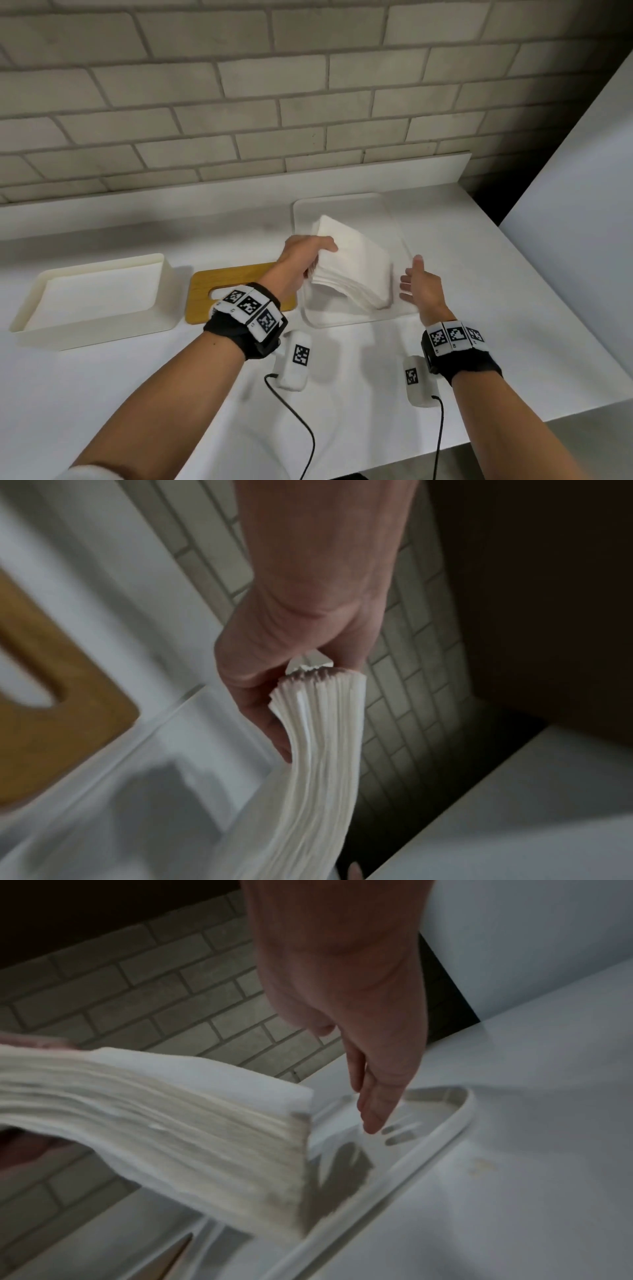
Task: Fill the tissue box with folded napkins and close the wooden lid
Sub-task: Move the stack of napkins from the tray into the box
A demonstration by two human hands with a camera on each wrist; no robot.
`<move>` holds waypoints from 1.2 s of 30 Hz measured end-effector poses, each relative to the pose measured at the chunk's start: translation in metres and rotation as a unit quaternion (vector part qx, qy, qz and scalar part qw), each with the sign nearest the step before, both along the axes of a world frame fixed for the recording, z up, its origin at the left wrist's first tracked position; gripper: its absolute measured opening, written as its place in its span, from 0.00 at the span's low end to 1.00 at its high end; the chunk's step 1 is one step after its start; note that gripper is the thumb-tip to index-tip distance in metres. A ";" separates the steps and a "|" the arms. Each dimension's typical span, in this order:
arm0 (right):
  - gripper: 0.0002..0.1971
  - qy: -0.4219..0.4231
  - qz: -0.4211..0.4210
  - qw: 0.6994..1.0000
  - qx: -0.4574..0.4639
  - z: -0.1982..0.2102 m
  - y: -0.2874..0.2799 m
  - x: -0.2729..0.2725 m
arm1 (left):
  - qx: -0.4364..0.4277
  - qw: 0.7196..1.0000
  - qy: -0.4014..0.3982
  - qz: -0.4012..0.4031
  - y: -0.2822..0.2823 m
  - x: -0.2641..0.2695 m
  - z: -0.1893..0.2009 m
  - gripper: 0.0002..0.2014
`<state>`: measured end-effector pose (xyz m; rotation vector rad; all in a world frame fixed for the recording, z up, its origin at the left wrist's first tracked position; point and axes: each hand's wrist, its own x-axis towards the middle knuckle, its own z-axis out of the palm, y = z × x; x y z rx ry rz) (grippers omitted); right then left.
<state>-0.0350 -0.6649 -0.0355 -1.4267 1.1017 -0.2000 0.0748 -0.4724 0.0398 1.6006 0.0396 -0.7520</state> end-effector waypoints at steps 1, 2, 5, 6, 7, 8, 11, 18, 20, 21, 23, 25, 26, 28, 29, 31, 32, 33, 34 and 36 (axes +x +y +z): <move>0.33 -0.029 -0.006 0.999 0.041 0.000 0.005 0.000 | -0.009 1.000 -0.016 -0.002 0.007 0.001 0.010 0.27; 0.35 -0.054 -0.005 0.995 0.080 0.001 0.012 0.001 | -0.020 0.999 -0.032 -0.004 0.014 0.001 0.019 0.27; 0.39 -0.087 0.016 0.981 0.174 0.006 0.035 0.004 | -0.052 0.997 -0.060 -0.013 0.036 -0.002 0.045 0.32; 0.40 -0.097 0.022 0.974 0.205 0.009 0.044 0.005 | -0.065 0.996 -0.066 -0.016 0.043 -0.004 0.054 0.33; 0.40 -0.110 0.021 0.965 0.239 0.009 0.051 0.006 | -0.080 0.994 -0.070 -0.017 0.050 -0.006 0.061 0.32; 0.37 -0.132 0.022 0.951 0.279 0.013 0.062 0.006 | -0.095 0.993 -0.068 -0.016 0.058 -0.009 0.068 0.29; 0.27 -0.228 0.037 0.901 0.367 0.024 0.091 0.003 | -0.137 0.989 -0.047 -0.014 0.087 -0.013 0.079 0.13; 0.46 -0.198 0.119 0.848 0.476 0.020 0.127 0.004 | -0.103 0.994 0.016 0.034 0.176 -0.014 0.024 0.03; 0.42 -0.168 0.209 0.855 0.444 0.019 0.144 -0.002 | -0.084 0.995 0.047 0.029 0.201 -0.014 -0.004 0.10; 0.37 -0.153 0.250 0.864 0.409 0.017 0.154 -0.004 | -0.080 0.994 0.070 0.028 0.213 -0.015 -0.015 0.12; 0.40 -0.105 0.306 0.876 0.359 0.006 0.167 -0.008 | -0.075 0.989 0.126 0.028 0.233 -0.018 -0.035 0.15; 0.39 -0.079 0.322 0.881 0.337 -0.004 0.178 -0.008 | -0.068 0.981 0.179 0.029 0.250 -0.025 -0.050 0.25; 0.34 -0.079 0.327 0.886 0.320 -0.008 0.183 -0.007 | -0.065 0.979 0.192 0.032 0.257 -0.028 -0.056 0.29; 0.26 -0.086 0.334 0.895 0.284 -0.014 0.193 -0.006 | -0.064 0.978 0.195 0.036 0.267 -0.033 -0.063 0.30; 0.25 -0.092 0.336 0.899 0.264 -0.015 0.198 -0.006 | -0.065 0.980 0.183 0.036 0.270 -0.034 -0.067 0.30; 0.25 -0.109 0.334 0.912 0.211 -0.016 0.205 -0.006 | -0.067 0.990 0.119 0.034 0.274 -0.035 -0.069 0.30; 0.24 -0.119 0.331 0.919 0.179 -0.014 0.208 -0.007 | -0.064 0.995 0.071 0.038 0.276 -0.035 -0.070 0.30; 0.23 -0.132 0.328 0.924 0.146 -0.013 0.211 -0.008 | -0.057 0.997 0.019 0.041 0.278 -0.036 -0.070 0.29; 0.23 -0.145 0.329 0.926 0.118 -0.012 0.213 -0.008 | -0.047 0.998 -0.031 0.042 0.281 -0.037 -0.071 0.29; 0.24 -0.162 0.334 0.925 0.083 -0.014 0.215 -0.010 | -0.033 0.994 -0.101 0.032 0.284 -0.040 -0.075 0.26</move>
